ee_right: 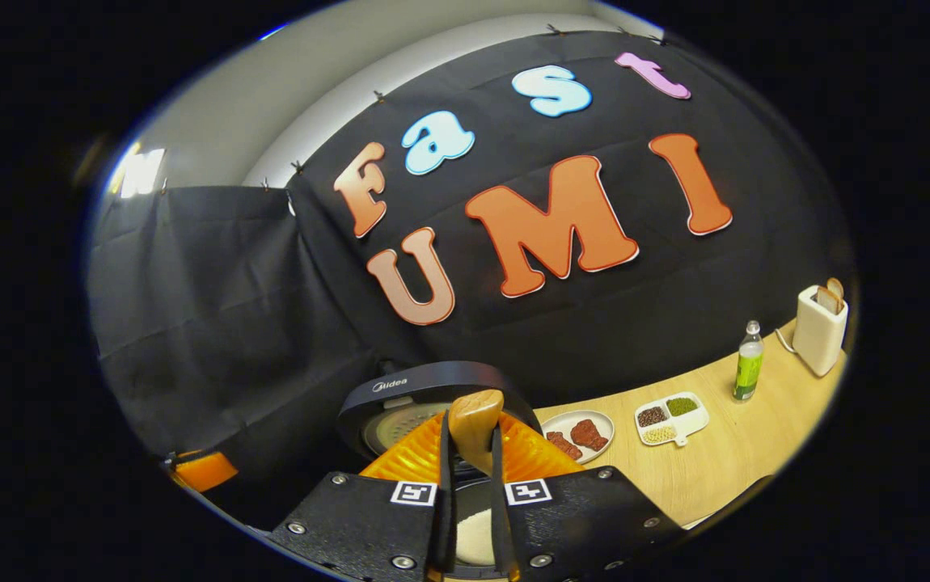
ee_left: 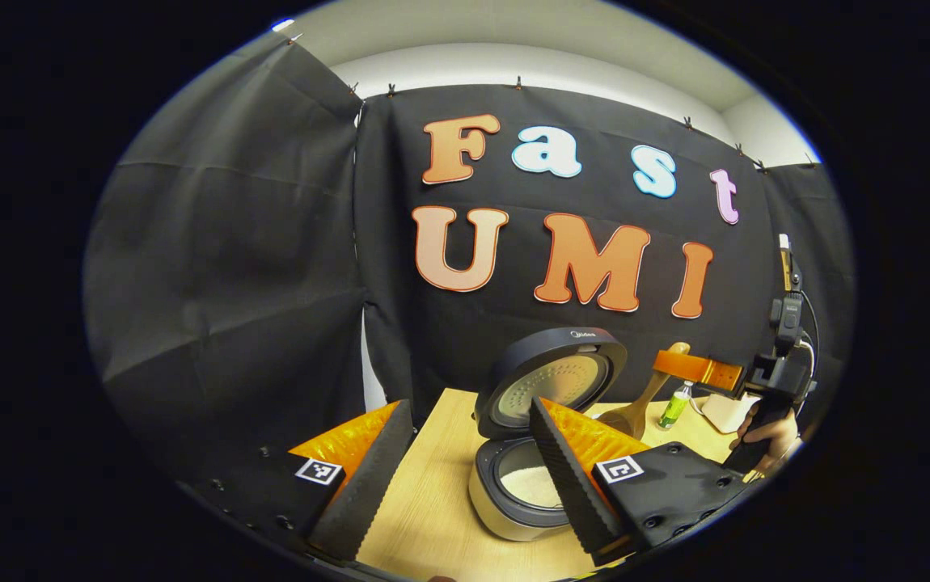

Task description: Close the left gripper, press the button to open the rice cooker; take a wooden spoon from the chopstick holder with the right hand, scoop a spoonful of rice and pour it into the rice cooker, then put the wooden spoon back into the chopstick holder.

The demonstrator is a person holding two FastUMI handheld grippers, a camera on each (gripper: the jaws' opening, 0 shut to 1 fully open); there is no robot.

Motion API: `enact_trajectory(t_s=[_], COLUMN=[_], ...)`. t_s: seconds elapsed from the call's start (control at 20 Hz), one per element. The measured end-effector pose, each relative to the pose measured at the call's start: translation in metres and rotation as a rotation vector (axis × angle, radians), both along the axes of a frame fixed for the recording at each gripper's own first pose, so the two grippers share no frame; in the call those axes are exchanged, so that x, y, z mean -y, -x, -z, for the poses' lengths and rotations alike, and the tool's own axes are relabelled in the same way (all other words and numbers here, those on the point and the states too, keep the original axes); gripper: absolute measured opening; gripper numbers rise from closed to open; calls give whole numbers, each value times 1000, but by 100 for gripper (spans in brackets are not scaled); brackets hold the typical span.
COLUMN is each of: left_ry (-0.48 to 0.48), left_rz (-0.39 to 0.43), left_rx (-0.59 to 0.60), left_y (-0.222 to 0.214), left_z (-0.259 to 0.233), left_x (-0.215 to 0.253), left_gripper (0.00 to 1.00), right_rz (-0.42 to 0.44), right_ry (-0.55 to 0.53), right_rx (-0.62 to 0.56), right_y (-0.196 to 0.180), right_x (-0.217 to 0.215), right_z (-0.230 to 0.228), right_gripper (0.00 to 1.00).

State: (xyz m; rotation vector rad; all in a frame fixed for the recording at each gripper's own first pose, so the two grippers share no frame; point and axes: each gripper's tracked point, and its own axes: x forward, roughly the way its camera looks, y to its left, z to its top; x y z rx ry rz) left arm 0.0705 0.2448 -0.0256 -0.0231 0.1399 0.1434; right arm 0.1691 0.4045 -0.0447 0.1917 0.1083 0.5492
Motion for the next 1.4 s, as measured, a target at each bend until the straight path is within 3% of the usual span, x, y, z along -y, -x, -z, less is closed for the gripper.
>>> enact_trajectory(t_s=[0.1,0.55,0.65,0.85,1.05,1.1,1.15,1.4], left_ry=[-9,-30,-50,-44,-50,-51,-53,-93], left_rz=[-6,-39,-55,-65,-90,-94,-98,-97], left_rx=[2,1,6,23,35,40,45,92], left_y=[0,9,12,16,20,21,21,22], left_z=[1,-1,-4,-12,-20,-22,-25,-43], left_x=[-1,0,1,15,27,31,36,60], left_gripper=[98,95,98,95,98,100,100,95], right_rz=[-32,-104,-107,-102,-73,-55,-32,93], right_ry=[30,144,138,70,-17,-20,-18,-38], right_rx=[20,93,88,41,2,7,10,7], right_y=[5,17,19,14,11,9,7,1], right_x=[-8,-23,-19,-1,42,58,75,172], right_z=[0,5,4,-3,-19,-23,-26,-33], right_gripper=[17,17,17,17,17,12,17,17])
